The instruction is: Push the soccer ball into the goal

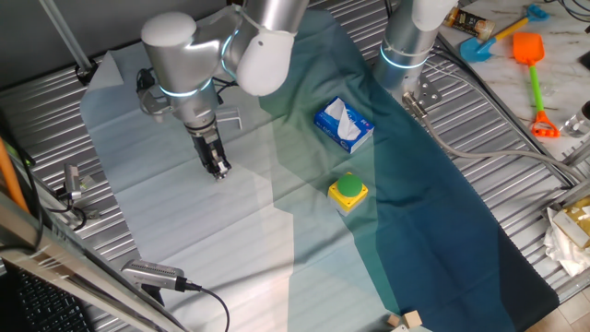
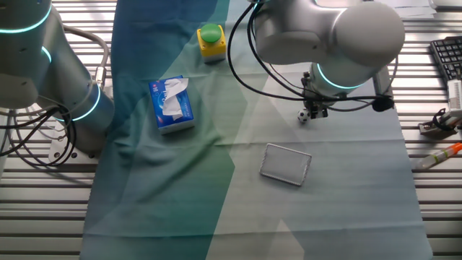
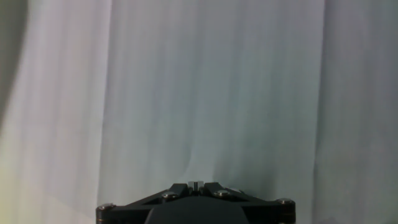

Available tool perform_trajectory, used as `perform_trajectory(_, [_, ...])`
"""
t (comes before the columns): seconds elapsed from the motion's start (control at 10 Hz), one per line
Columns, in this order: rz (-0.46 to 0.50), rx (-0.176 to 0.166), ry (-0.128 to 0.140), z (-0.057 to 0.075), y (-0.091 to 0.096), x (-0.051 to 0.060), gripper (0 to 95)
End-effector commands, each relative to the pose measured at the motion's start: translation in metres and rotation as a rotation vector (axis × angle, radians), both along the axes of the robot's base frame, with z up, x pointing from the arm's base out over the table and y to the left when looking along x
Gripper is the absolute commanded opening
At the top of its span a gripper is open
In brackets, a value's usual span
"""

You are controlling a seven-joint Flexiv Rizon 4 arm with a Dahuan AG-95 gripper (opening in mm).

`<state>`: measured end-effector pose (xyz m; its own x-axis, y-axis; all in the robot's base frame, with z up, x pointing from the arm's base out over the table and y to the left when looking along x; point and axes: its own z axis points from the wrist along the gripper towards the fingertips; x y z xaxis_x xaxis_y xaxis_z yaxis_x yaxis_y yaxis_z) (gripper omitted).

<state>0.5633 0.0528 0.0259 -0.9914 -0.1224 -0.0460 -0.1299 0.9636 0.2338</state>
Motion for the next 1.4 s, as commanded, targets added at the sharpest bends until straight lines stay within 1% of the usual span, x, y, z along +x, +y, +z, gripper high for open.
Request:
perform_trajectory(0.1, [0.013,0.001,-0.002,0.0,-0.004,-0.003,0.0])
perform_trajectory(0.3, [0.03,0.002,-0.01,-0.005,-0.011,-0.007,0.0])
perform_trajectory(0.5, [0.04,0.001,-0.012,-0.007,-0.015,-0.01,0.0])
perform_trajectory(0.8, [0.072,-0.001,-0.018,-0.004,-0.027,-0.02,0.0])
perform_trajectory(1.0, [0.079,0.003,-0.023,-0.004,-0.033,-0.026,0.0])
perform_trajectory(1.2, [0.076,-0.002,-0.02,-0.005,-0.033,-0.026,0.0])
perform_trajectory(1.4, [0.054,0.002,-0.013,-0.005,-0.033,-0.026,0.0])
